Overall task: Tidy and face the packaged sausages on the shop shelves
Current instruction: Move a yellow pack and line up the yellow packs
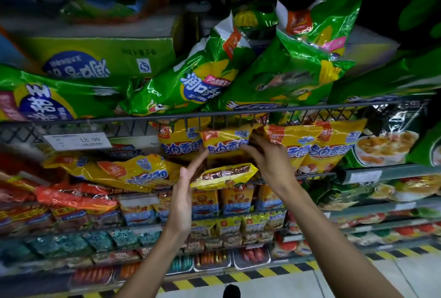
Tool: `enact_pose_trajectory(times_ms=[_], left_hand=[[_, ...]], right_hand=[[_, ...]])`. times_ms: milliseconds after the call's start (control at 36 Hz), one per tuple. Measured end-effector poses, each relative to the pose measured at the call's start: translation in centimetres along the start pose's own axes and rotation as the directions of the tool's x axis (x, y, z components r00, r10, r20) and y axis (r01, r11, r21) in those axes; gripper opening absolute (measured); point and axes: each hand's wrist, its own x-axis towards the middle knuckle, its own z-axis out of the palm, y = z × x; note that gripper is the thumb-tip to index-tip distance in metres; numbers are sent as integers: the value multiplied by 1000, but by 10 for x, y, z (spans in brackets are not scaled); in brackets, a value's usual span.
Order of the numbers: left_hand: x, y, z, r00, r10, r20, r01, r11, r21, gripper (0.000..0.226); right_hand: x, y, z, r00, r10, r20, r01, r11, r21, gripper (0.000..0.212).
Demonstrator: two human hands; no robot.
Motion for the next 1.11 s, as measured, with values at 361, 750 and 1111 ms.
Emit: enact_pose_trajectory(times_ms=[361, 750, 1111], left_hand=[[26, 7, -3, 983, -170, 69, 162, 982, 100, 55], [-12, -5, -27, 989, -87, 116, 61, 975, 213, 58], [9, 11, 1, 991, 116, -67, -78, 907, 414, 52]], right_hand=[[10, -7, 8, 986, 138, 99, -139, 990, 9, 12], [-81, 23, 17, 997, 30, 65, -43, 977, 208, 50], [-103, 8, 31, 909, 362, -204, -177, 782, 598, 23]])
